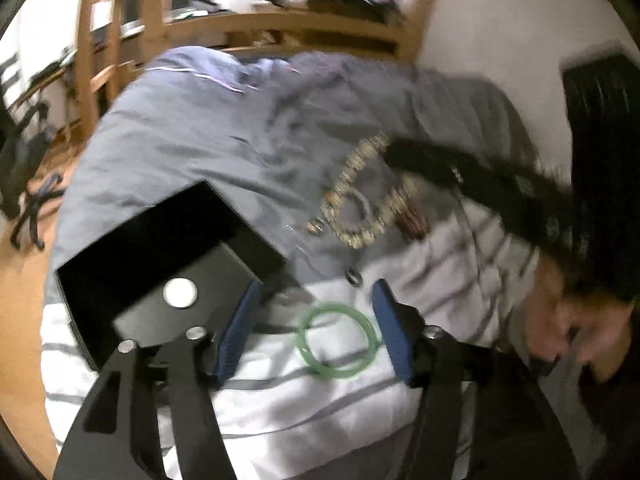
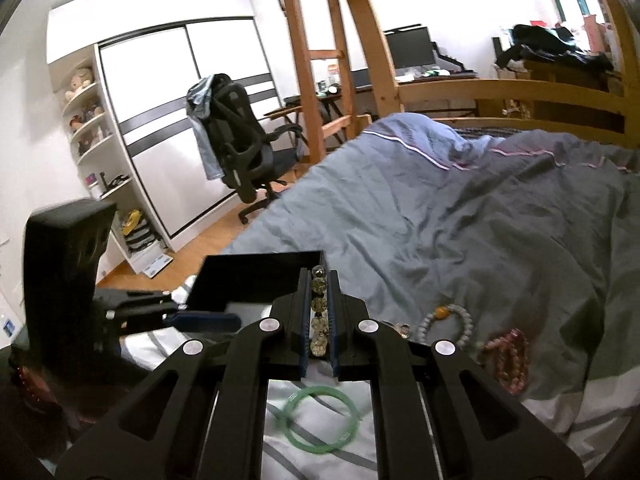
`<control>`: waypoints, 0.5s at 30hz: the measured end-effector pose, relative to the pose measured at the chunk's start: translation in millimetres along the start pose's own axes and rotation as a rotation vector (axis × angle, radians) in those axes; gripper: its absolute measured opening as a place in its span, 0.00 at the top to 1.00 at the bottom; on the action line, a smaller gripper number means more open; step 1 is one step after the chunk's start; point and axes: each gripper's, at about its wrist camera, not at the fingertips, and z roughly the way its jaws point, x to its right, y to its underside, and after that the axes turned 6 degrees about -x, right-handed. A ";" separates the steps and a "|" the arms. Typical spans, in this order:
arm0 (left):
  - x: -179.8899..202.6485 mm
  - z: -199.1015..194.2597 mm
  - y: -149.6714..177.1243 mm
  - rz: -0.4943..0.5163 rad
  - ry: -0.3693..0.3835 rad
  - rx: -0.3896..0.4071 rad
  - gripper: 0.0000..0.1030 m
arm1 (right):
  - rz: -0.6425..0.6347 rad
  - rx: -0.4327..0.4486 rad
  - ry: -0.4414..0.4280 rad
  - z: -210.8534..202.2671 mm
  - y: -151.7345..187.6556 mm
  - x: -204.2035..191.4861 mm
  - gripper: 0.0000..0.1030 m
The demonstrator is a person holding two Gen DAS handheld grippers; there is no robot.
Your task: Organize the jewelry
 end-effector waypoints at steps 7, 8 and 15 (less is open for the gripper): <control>24.6 75.3 4.7 0.070 -0.052 -0.211 0.44 | 0.062 0.004 0.022 -5.6 7.8 31.7 0.92; 24.8 84.2 4.3 0.069 -0.062 -0.232 0.43 | 0.068 0.007 0.018 -6.3 7.5 33.5 0.92; 36.1 127.8 10.6 0.066 -0.059 -0.319 0.63 | 0.092 0.026 0.001 -12.4 7.7 40.6 0.92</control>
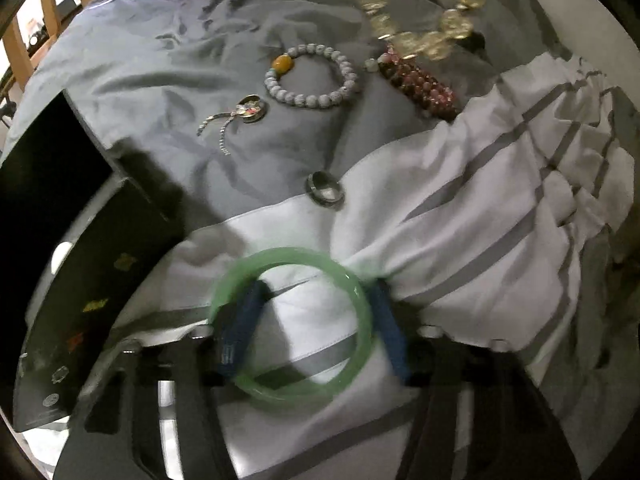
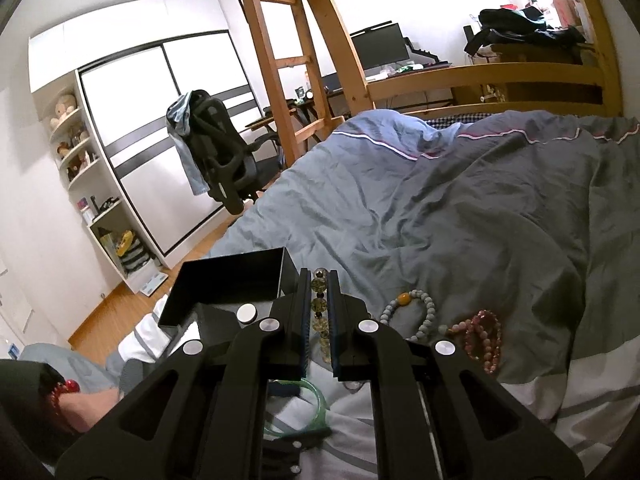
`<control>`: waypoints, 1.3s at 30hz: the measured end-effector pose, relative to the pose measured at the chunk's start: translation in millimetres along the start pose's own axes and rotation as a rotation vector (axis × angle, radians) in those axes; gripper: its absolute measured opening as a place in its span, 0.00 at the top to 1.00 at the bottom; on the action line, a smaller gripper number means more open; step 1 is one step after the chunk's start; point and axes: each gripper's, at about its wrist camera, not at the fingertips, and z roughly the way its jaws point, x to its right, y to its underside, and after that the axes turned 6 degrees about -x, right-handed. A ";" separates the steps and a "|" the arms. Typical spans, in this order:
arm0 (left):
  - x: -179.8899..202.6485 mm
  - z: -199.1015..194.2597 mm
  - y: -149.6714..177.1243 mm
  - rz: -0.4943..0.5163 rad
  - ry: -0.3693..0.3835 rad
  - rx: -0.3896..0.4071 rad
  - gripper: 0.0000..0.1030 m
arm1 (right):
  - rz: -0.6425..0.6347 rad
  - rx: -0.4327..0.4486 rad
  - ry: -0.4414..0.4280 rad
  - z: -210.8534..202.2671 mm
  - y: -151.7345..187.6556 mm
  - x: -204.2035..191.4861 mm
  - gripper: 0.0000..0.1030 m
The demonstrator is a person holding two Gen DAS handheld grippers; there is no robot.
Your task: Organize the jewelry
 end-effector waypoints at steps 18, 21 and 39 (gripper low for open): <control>-11.1 -10.6 4.4 -0.072 0.064 0.018 0.90 | 0.013 -0.001 -0.004 -1.9 -0.1 1.5 0.92; -10.2 -18.1 1.1 -0.069 0.078 0.038 0.93 | 0.016 0.000 -0.007 -1.8 0.3 1.3 0.92; -46.6 -135.9 29.6 -0.177 0.078 0.347 0.92 | 0.045 0.013 -0.116 6.6 -5.7 -9.4 0.92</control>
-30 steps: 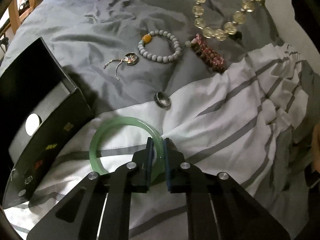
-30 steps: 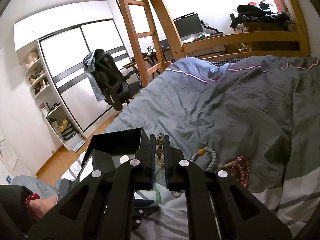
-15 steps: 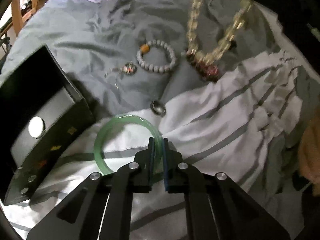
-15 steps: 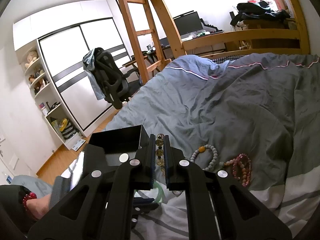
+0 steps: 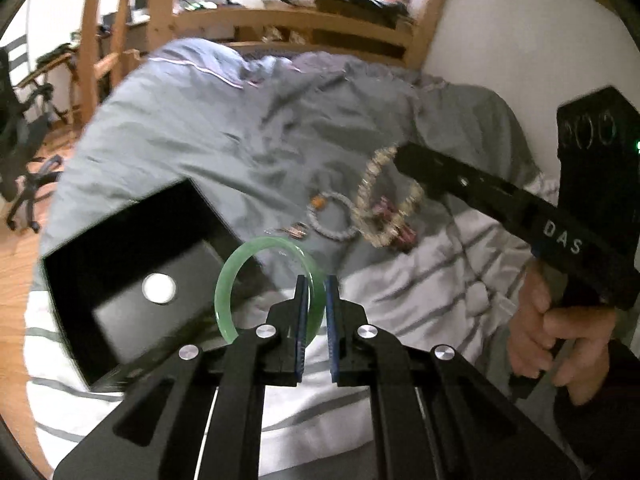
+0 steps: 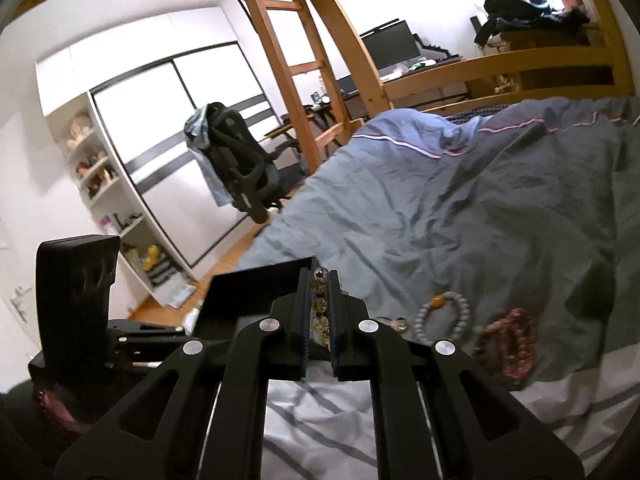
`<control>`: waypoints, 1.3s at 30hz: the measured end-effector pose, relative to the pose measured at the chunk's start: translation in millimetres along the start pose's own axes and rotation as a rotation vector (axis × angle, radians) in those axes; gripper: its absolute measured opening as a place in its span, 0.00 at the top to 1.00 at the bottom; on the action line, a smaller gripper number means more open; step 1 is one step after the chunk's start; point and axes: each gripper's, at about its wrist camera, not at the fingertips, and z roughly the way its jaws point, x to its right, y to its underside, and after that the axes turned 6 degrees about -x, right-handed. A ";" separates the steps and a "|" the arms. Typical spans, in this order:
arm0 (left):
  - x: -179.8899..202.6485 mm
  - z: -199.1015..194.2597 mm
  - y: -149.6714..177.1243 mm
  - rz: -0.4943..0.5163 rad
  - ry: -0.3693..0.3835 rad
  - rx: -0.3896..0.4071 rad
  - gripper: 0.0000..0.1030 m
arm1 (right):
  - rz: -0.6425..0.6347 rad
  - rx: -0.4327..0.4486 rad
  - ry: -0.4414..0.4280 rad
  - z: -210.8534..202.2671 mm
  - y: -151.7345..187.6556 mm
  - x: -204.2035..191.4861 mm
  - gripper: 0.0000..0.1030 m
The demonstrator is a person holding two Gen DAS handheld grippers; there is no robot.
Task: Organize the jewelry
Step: 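Lower the bangle into the black box with the left tool while the right tool releases the crystal bracelet there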
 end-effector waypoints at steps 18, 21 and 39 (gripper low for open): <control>-88.0 -20.5 2.5 -0.170 -0.129 0.046 0.91 | -0.090 -0.051 -0.115 72.8 -9.5 -56.6 0.92; -95.1 -18.5 1.9 -0.185 -0.144 0.048 0.91 | -0.101 -0.070 -0.126 86.5 -5.0 -61.6 0.92; -115.9 -15.6 5.4 -0.265 -0.256 0.047 0.87 | -0.147 -0.210 -0.070 126.2 17.8 -61.2 0.90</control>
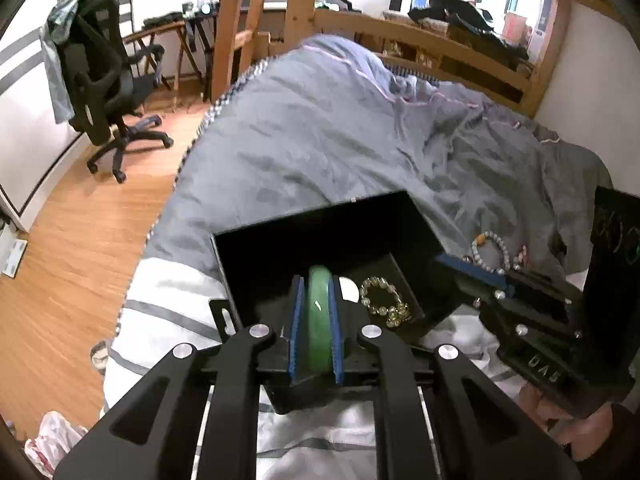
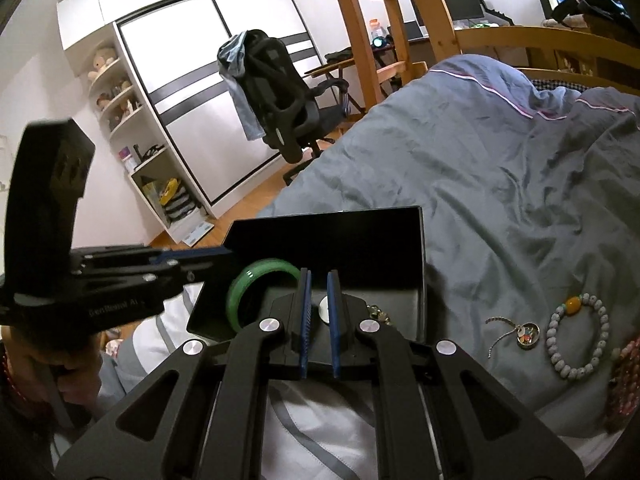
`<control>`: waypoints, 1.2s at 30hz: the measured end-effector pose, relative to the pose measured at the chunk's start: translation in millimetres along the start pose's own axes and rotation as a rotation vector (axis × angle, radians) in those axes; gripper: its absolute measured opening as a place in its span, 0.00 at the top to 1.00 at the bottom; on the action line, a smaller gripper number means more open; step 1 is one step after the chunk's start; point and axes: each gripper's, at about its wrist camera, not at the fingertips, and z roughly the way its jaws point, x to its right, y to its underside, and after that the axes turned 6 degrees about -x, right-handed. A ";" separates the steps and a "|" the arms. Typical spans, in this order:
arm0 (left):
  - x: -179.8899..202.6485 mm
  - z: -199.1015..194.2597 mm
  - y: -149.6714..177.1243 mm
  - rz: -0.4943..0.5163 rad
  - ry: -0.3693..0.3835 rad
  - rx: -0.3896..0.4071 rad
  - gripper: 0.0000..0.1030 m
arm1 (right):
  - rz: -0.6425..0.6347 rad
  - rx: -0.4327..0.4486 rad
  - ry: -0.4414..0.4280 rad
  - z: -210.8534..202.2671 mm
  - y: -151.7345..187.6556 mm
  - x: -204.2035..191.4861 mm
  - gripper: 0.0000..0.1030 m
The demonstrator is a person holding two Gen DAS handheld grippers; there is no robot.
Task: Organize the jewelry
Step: 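Lower the bangle into the black box with the left tool while the right tool releases the crystal bracelet there, then move the left tool to the silver ring while the right tool grasps the pink bead bracelet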
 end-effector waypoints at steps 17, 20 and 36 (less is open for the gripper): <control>70.2 -31.6 18.2 0.187 0.075 0.175 0.09 | 0.191 0.041 0.314 -112.0 1.0 57.2 0.04; 95.1 -28.4 26.9 0.239 0.106 0.154 0.09 | 0.201 0.048 0.379 -140.1 16.4 68.6 0.04; 187.8 56.6 55.8 0.423 0.180 -0.027 0.42 | 0.116 0.028 0.515 -151.7 66.9 117.1 0.34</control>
